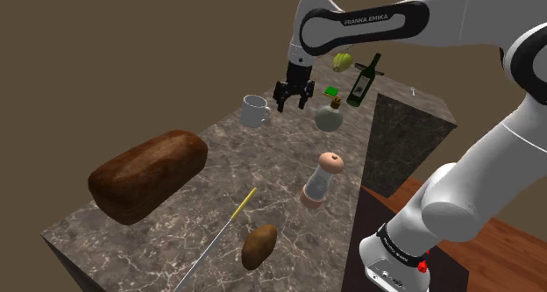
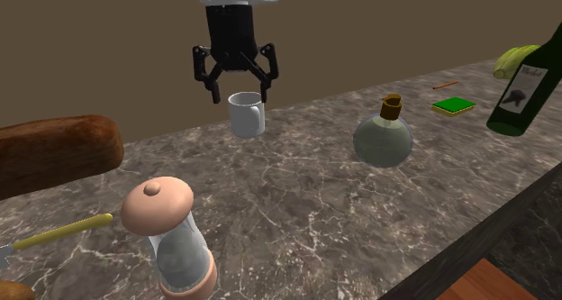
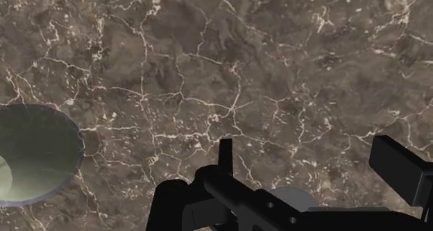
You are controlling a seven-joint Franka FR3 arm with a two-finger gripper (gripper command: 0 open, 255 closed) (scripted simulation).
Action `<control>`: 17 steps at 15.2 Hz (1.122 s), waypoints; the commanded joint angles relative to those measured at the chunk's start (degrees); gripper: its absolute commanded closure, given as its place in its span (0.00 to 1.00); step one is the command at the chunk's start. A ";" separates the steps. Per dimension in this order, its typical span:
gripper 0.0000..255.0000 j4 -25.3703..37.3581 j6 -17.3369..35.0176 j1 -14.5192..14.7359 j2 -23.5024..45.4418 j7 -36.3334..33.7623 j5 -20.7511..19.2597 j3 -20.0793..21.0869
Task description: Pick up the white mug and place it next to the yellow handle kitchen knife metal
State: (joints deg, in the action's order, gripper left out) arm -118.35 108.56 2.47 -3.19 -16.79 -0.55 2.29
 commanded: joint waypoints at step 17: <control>0.00 37.41 0.70 1.60 34.76 -3.31 -0.62 0.51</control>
State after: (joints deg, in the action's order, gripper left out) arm -81.19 108.77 4.11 30.91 -20.17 -1.17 2.83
